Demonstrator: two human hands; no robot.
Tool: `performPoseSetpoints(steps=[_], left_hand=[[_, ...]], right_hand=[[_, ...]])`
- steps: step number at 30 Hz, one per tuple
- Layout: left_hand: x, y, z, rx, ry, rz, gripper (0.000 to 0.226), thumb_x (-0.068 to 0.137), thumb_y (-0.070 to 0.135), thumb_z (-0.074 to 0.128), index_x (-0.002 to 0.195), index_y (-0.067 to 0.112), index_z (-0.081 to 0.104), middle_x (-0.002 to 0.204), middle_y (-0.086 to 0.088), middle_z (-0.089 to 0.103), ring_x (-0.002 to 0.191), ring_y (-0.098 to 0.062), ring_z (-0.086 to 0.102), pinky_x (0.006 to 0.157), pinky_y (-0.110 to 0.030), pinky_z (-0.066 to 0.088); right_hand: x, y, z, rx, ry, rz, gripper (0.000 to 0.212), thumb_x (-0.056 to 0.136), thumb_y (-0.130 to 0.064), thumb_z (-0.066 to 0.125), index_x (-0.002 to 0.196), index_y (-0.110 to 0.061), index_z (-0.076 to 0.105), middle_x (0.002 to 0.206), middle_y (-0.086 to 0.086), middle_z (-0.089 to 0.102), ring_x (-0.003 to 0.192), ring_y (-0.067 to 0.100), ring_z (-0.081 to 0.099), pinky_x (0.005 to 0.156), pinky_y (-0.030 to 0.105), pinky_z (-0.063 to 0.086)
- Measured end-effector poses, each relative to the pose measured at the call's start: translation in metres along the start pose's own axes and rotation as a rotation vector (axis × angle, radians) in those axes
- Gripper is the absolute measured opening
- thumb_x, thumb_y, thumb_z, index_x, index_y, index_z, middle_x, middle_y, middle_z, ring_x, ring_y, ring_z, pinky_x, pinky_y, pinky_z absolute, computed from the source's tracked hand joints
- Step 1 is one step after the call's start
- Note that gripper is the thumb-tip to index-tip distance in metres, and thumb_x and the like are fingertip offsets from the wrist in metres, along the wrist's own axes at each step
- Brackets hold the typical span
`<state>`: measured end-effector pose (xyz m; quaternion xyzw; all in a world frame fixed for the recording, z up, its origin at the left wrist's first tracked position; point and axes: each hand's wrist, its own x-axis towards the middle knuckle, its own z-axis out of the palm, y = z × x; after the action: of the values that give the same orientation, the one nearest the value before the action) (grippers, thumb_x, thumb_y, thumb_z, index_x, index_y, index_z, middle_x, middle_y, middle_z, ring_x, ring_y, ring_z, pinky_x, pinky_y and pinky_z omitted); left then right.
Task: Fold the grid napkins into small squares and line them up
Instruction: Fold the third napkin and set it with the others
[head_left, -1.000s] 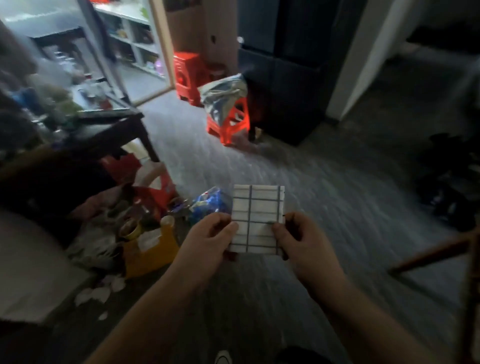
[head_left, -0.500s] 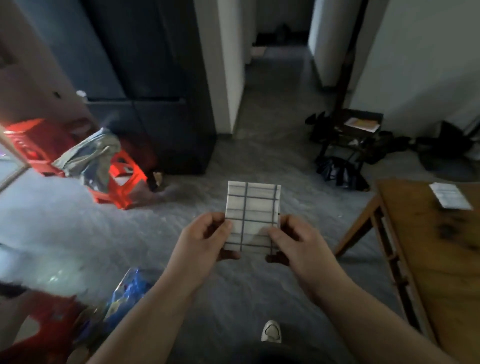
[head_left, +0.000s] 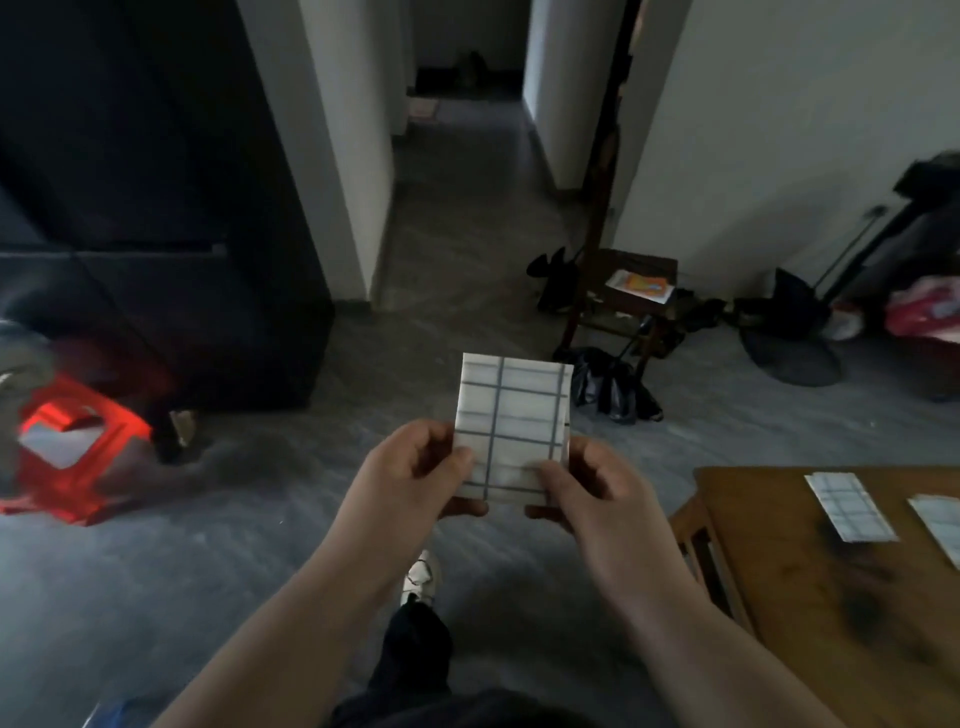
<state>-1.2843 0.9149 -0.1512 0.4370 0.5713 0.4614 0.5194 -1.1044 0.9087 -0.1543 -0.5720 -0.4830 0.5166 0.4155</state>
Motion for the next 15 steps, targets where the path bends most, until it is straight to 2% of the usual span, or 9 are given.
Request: performPoseSetpoints(steps=[3,10,13,15], left_hand=[[0.076,0.015,0.013,0.075,-0.099,0.043,0.009,0.098,0.011,0.062,0.104,0.011,0.069,0.096,-0.002,0.077,0.085,-0.021,0.075,0.074,-0.037,0.062],[0.272,0.072,0.056,0.146,-0.334,0.043,0.008,0.097,0.014,0.063,0.104,0.015,0.069,0.093,0.002,0.076,0.082,-0.019,0.075,0.076,-0.041,0.063],[0.342,0.096,0.093,0.178,-0.456,0.058,0.009,0.098,0.012,0.062,0.104,0.013,0.069,0.088,0.003,0.076,0.078,-0.017,0.074,0.072,-0.033,0.063],[0.377,0.107,0.126,0.185,-0.542,0.051,0.009,0.098,0.010,0.061,0.103,0.012,0.069,0.085,0.002,0.075,0.075,-0.014,0.073,0.067,-0.026,0.060]], right_hand=[[0.071,-0.003,-0.007,0.043,0.081,0.018,0.013,0.099,-0.021,0.061,0.107,-0.022,0.070,0.097,-0.003,0.078,0.089,0.014,0.074,0.086,0.039,0.060],[0.234,-0.040,-0.034,0.123,0.299,0.023,0.012,0.099,-0.013,0.061,0.106,-0.018,0.070,0.096,-0.002,0.078,0.089,0.017,0.075,0.081,0.035,0.061],[0.284,-0.053,-0.058,0.140,0.438,0.029,0.011,0.099,-0.015,0.062,0.103,-0.021,0.070,0.094,-0.005,0.077,0.086,0.014,0.075,0.079,0.033,0.061],[0.306,-0.056,-0.080,0.194,0.542,0.035,0.012,0.099,-0.013,0.061,0.102,-0.019,0.071,0.093,0.000,0.077,0.085,0.017,0.074,0.078,0.034,0.061]])
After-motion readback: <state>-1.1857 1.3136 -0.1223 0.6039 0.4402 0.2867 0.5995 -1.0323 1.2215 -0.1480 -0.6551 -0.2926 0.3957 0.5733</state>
